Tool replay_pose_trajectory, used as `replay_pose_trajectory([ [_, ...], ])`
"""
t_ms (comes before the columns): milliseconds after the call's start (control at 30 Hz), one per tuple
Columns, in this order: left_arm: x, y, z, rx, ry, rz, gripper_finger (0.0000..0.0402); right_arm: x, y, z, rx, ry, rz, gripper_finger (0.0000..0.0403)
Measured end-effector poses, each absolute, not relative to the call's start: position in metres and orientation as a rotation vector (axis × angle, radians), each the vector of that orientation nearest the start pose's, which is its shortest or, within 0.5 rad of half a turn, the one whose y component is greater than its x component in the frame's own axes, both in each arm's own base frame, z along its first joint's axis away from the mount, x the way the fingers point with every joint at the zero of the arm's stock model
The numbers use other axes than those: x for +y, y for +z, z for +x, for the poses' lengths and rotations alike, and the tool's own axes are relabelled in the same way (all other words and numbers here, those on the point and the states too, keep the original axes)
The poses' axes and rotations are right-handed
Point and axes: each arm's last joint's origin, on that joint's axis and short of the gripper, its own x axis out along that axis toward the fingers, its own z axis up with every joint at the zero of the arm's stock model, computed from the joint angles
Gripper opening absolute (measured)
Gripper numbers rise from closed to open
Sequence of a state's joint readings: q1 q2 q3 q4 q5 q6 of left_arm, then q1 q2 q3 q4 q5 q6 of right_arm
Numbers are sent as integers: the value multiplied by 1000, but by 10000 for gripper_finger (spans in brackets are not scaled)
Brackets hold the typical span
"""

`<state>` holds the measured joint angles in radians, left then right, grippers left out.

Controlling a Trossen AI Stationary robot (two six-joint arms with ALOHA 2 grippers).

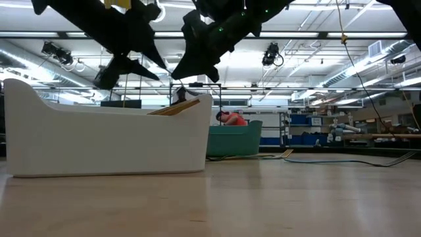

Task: Sort silverware by color (type)
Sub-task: Put the orange fork into the black bin

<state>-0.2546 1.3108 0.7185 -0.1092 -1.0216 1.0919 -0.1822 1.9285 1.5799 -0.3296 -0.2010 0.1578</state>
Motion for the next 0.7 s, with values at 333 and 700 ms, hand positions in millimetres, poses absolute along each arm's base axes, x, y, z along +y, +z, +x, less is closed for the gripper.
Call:
replay_pose_trajectory([
  [333, -38, 227, 260, 935, 354, 1586, 142, -72, 262, 431, 689, 4, 298, 20],
  [700, -35, 226, 260, 968, 294, 1681, 142, -69, 265, 433, 651, 110, 330, 20],
])
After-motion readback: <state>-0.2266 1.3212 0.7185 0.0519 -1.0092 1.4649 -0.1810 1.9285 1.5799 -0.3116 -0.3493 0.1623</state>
